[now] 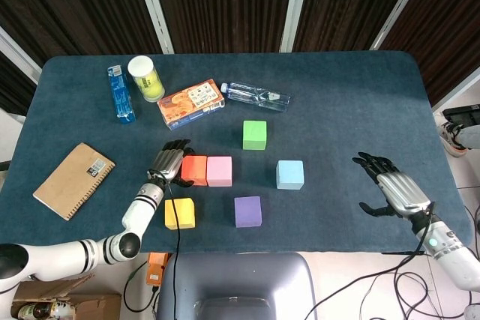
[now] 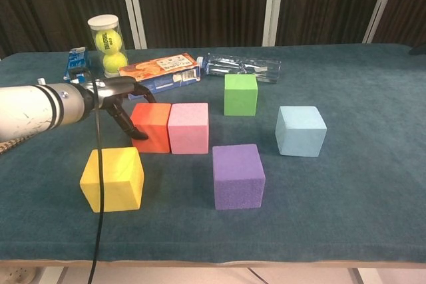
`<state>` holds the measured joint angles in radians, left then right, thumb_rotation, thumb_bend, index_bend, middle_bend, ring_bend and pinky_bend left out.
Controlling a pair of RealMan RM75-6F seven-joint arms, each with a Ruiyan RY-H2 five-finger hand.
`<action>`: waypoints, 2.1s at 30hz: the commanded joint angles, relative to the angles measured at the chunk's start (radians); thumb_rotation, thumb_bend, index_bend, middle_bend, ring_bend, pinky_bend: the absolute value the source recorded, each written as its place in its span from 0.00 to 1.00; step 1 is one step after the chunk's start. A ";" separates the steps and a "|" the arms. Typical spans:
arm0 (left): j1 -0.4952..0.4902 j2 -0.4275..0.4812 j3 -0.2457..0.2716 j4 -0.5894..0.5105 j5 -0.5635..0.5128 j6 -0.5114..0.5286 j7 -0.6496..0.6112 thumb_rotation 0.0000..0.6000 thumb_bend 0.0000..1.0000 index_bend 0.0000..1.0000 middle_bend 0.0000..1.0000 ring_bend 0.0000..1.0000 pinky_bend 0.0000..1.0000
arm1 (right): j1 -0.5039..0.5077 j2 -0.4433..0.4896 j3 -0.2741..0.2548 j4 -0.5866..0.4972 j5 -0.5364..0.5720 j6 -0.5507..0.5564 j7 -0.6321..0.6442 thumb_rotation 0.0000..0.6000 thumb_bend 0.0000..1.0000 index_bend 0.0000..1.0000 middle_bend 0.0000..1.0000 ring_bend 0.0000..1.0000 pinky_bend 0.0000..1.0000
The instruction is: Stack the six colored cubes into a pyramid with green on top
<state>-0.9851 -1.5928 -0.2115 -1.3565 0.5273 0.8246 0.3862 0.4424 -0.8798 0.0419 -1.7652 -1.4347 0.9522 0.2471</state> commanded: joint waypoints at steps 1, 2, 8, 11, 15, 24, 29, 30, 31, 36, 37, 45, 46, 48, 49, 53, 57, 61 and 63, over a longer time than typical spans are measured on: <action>0.000 0.001 0.002 0.000 -0.001 0.002 0.005 1.00 0.16 0.27 0.08 0.01 0.07 | 0.000 0.000 0.000 -0.001 0.001 -0.001 -0.002 1.00 0.24 0.00 0.00 0.00 0.00; 0.000 0.001 0.002 -0.001 -0.001 0.003 0.006 1.00 0.15 0.26 0.08 0.01 0.07 | 0.000 0.000 0.000 -0.001 0.001 -0.001 -0.003 1.00 0.24 0.00 0.00 0.00 0.00; 0.003 0.012 0.004 -0.021 0.006 0.010 0.013 1.00 0.12 0.23 0.08 0.01 0.08 | 0.000 -0.003 0.001 -0.002 0.007 0.000 -0.012 1.00 0.24 0.00 0.00 0.00 0.00; 0.007 0.026 0.009 -0.041 0.009 0.015 0.020 1.00 0.11 0.18 0.08 0.01 0.08 | -0.001 -0.004 0.002 -0.003 0.010 0.001 -0.016 1.00 0.24 0.00 0.00 0.00 0.00; 0.022 0.080 0.032 -0.113 0.044 0.054 0.049 1.00 0.10 0.13 0.08 0.01 0.08 | 0.000 -0.004 0.006 -0.006 0.015 0.001 -0.022 1.00 0.24 0.00 0.00 0.00 0.00; 0.244 0.464 0.213 -0.559 0.364 0.363 0.096 1.00 0.09 0.09 0.08 0.01 0.08 | 0.080 -0.058 0.062 -0.049 0.167 -0.075 -0.182 1.00 0.24 0.00 0.00 0.00 0.00; 0.366 0.582 0.278 -0.585 0.503 0.472 0.040 1.00 0.09 0.09 0.08 0.01 0.08 | 0.205 -0.191 0.133 -0.036 0.407 -0.107 -0.392 1.00 0.24 0.00 0.00 0.00 0.00; 0.383 0.596 0.283 -0.583 0.517 0.484 0.028 1.00 0.09 0.09 0.08 0.01 0.08 | 0.235 -0.222 0.145 -0.027 0.459 -0.108 -0.432 1.00 0.24 0.00 0.00 0.00 0.00; 0.398 0.608 0.286 -0.581 0.527 0.493 0.014 1.00 0.09 0.09 0.08 0.01 0.08 | 0.266 -0.254 0.156 -0.014 0.512 -0.107 -0.475 1.00 0.24 0.00 0.00 0.00 0.00; 0.466 0.662 0.289 -0.558 0.577 0.507 -0.092 1.00 0.09 0.09 0.08 0.01 0.08 | 0.452 -0.454 0.209 0.075 0.821 -0.083 -0.664 1.00 0.22 0.02 0.00 0.00 0.00; 0.477 0.669 0.290 -0.552 0.588 0.509 -0.109 1.00 0.09 0.09 0.08 0.01 0.08 | 0.483 -0.488 0.214 0.095 0.866 -0.077 -0.691 1.00 0.22 0.03 0.00 0.00 0.00; 0.559 0.703 0.283 -0.492 0.663 0.541 -0.199 1.00 0.09 0.09 0.08 0.01 0.08 | 0.686 -0.729 0.240 0.224 1.089 -0.013 -0.872 1.00 0.21 0.06 0.00 0.00 0.00; 0.568 0.704 0.281 -0.486 0.669 0.549 -0.199 1.00 0.09 0.09 0.08 0.01 0.08 | 0.699 -0.747 0.244 0.233 1.102 -0.005 -0.883 1.00 0.21 0.06 0.00 0.00 0.00; 0.587 0.706 0.276 -0.478 0.676 0.562 -0.204 1.00 0.09 0.09 0.08 0.01 0.08 | 0.728 -0.782 0.251 0.253 1.132 0.015 -0.911 1.00 0.21 0.06 0.00 0.00 0.00; 0.595 0.708 0.274 -0.477 0.678 0.564 -0.209 1.00 0.09 0.09 0.08 0.01 0.08 | 0.737 -0.796 0.256 0.262 1.143 0.022 -0.919 1.00 0.21 0.06 0.00 0.00 0.00; 0.618 0.718 0.266 -0.476 0.693 0.563 -0.228 1.00 0.09 0.09 0.08 0.01 0.08 | 0.765 -0.846 0.269 0.306 1.182 0.034 -0.939 1.00 0.21 0.06 0.00 0.00 0.00; 0.635 0.721 0.255 -0.471 0.698 0.550 -0.242 1.00 0.09 0.09 0.08 0.01 0.08 | 0.783 -0.902 0.281 0.380 1.192 0.011 -0.937 1.00 0.21 0.09 0.00 0.00 0.00; 0.647 0.723 0.247 -0.460 0.703 0.536 -0.251 1.00 0.10 0.09 0.08 0.01 0.08 | 0.792 -0.932 0.296 0.423 1.194 -0.009 -0.928 1.00 0.21 0.14 0.00 0.00 0.00; 0.652 0.726 0.243 -0.460 0.702 0.525 -0.253 1.00 0.10 0.09 0.08 0.01 0.08 | 0.792 -0.937 0.302 0.427 1.198 -0.016 -0.925 1.00 0.21 0.15 0.00 0.00 0.00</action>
<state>-0.3359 -0.8686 0.0339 -1.8170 1.2293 1.3540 0.1349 1.2326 -1.8148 0.3417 -1.3396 -0.2389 0.9389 -0.6798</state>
